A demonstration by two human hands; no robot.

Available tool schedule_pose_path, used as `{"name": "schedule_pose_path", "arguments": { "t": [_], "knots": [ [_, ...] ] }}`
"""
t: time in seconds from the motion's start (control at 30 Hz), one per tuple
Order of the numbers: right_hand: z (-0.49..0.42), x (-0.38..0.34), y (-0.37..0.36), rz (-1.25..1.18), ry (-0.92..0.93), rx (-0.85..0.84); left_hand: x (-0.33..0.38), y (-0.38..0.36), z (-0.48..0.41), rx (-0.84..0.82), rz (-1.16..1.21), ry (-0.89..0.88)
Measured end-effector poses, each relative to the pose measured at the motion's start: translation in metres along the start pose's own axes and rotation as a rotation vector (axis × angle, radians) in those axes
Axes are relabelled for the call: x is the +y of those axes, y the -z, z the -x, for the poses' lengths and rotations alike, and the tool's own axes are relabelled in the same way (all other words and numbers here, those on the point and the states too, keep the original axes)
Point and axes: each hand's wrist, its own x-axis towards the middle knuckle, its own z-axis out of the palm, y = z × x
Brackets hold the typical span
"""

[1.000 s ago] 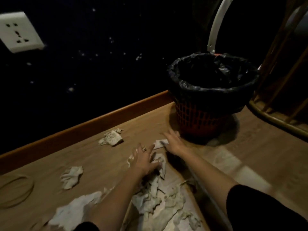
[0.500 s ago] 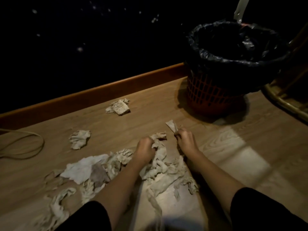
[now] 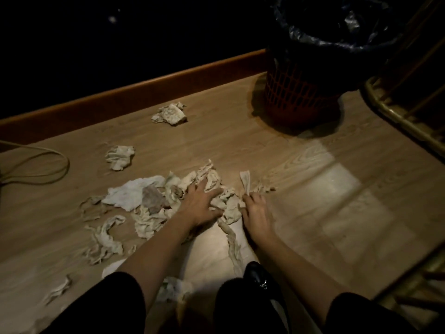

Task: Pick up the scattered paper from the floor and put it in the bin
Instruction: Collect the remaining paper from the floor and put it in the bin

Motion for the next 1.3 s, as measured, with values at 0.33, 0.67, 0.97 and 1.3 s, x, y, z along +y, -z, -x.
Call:
{"name": "schedule_pose_path", "arguments": {
  "t": [0.33, 0.67, 0.97, 1.3],
  "knots": [
    [-0.011, -0.012, 0.038, -0.219, 0.044, -0.011, -0.022, 0.024, 0.025, 0.426, 0.228, 0.037],
    [0.079, -0.034, -0.010, 0.105, 0.289, -0.280, -0.067, -0.018, 0.101, 0.016, -0.015, 0.118],
    [0.025, -0.070, -0.002, -0.128, 0.252, -0.141, -0.062, -0.019, 0.101, 0.321, 0.281, 0.101],
    [-0.084, -0.177, -0.020, -0.059, 0.540, -0.283, -0.165, 0.035, 0.079, 0.313, 0.221, 0.504]
  ]
}}
